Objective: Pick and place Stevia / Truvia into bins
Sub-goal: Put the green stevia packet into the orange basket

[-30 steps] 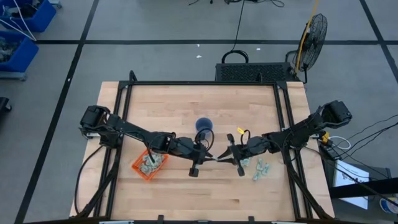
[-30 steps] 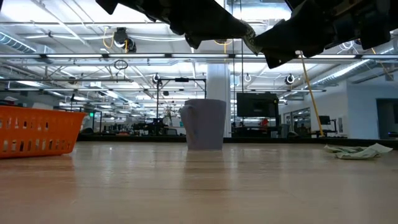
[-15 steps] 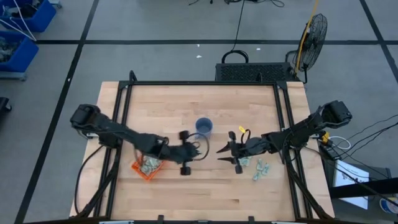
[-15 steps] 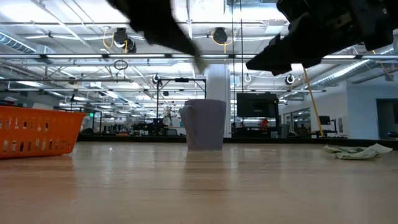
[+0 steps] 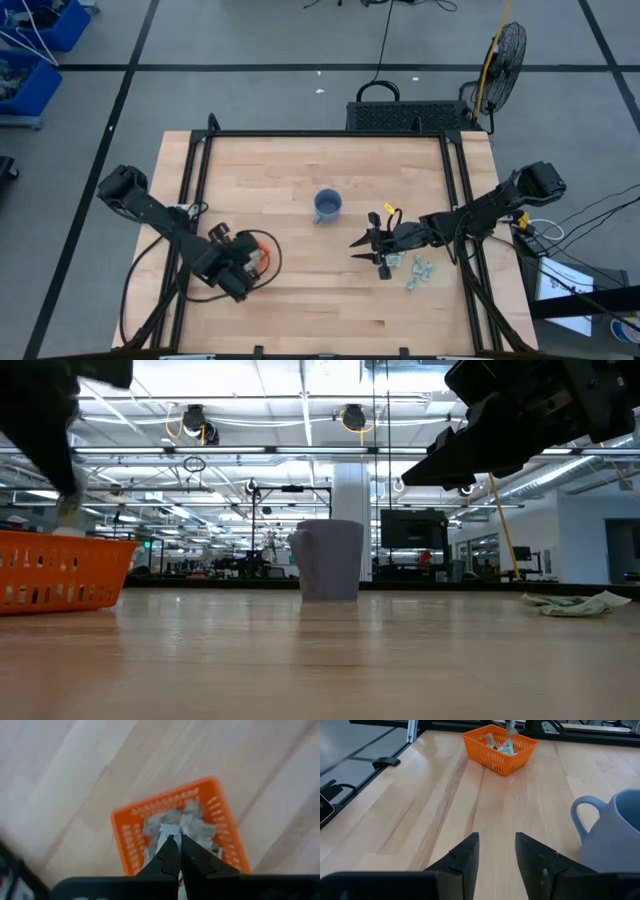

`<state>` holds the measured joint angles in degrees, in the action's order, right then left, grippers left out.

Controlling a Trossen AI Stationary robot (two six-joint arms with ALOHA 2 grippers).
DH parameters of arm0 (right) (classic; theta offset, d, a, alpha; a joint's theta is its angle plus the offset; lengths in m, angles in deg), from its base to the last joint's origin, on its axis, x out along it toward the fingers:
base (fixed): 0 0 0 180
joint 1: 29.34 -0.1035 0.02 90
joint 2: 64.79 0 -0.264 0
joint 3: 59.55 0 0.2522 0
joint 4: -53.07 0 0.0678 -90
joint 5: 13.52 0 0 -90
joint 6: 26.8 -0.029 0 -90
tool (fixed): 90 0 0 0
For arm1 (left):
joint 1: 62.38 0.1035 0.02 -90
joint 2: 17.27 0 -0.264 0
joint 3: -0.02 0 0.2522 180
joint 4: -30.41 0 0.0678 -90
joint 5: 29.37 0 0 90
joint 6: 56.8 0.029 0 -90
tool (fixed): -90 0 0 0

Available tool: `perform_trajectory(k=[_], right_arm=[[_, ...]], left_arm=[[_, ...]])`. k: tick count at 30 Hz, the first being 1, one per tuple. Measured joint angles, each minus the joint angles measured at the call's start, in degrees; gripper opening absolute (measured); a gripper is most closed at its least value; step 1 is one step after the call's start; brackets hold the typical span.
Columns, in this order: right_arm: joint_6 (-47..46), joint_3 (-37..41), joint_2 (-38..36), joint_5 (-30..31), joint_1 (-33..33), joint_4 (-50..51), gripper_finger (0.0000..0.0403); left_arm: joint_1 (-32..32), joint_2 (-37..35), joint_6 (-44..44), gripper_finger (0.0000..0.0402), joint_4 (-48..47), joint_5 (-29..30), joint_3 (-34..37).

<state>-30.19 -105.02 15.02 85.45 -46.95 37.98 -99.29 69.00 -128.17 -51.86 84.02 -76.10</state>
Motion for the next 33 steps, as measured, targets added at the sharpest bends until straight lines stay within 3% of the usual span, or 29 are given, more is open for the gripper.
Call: perform_trajectory(k=[2,6,24,33], right_arm=[[0.00,0.00,0.00,0.00,0.00,0.01,0.0119],[0.00,0.00,0.00,0.04,0.00,-0.07,0.0118],[4.08,0.00,-0.58,-0.03,-0.32,-4.34,0.0118],[-3.68,-2.83,-3.61,1.48,-3.04,17.37,0.0118]], left_arm=[[-1.05,0.28,-5.69,0.0013,-2.21,-1.28,0.43],[-1.58,0.93,-8.36,0.0038,-0.45,-1.90,1.74],[2.62,0.74,-1.66,0.0051,3.26,0.51,4.82],[3.26,-1.01,4.66,0.0051,9.22,4.01,2.39]])
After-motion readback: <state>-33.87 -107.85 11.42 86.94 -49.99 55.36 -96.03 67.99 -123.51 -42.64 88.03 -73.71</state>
